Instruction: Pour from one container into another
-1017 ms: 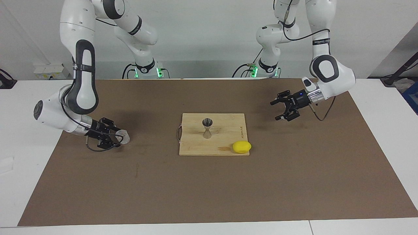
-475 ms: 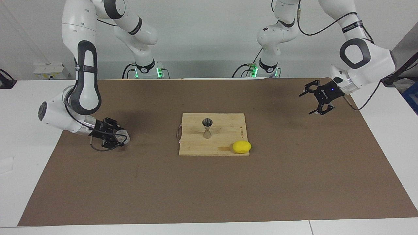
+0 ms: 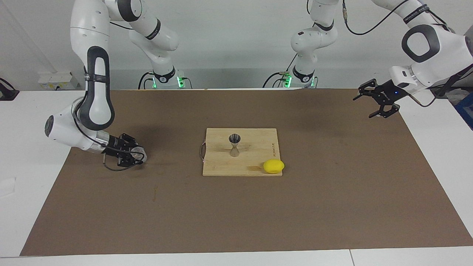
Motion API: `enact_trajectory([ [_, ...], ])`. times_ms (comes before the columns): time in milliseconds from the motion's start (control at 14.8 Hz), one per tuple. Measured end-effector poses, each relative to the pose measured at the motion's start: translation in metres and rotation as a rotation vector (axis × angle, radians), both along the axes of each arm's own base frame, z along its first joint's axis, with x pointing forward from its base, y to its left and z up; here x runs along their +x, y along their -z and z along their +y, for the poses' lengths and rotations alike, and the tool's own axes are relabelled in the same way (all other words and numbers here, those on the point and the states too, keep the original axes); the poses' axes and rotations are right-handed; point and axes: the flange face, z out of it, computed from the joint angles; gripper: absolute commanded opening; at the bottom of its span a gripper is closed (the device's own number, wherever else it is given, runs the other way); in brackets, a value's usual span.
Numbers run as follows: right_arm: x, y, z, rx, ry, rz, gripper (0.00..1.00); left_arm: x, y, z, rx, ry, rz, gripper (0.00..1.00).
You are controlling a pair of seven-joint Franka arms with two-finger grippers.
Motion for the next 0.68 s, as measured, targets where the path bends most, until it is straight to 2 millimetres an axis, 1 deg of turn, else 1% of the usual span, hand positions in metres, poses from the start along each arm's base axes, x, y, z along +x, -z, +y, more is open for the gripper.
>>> enact_trajectory([
  [136,0.000,-0.001,-0.001,-0.001,0.001,-0.002,0.37,-0.003,-0.041,-0.043,0.066,-0.073,0.030,1.00],
  [203,0.000,-0.003,-0.001,-0.001,0.001,-0.005,0.36,-0.007,-0.054,-0.055,0.088,-0.109,0.051,1.00],
  [271,0.001,-0.006,-0.001,-0.002,0.002,-0.010,0.34,-0.010,-0.062,-0.060,0.110,-0.147,0.077,1.00],
  [407,0.002,-0.014,0.001,-0.006,0.008,-0.019,0.34,-0.013,-0.071,-0.056,0.161,-0.216,0.104,1.00],
  [475,0.003,-0.020,0.006,-0.009,0.008,-0.023,0.34,-0.013,-0.072,-0.054,0.178,-0.267,0.114,1.00],
  [678,0.008,-0.037,0.036,-0.021,0.007,-0.020,0.32,-0.013,-0.073,-0.054,0.211,-0.417,0.154,1.00],
])
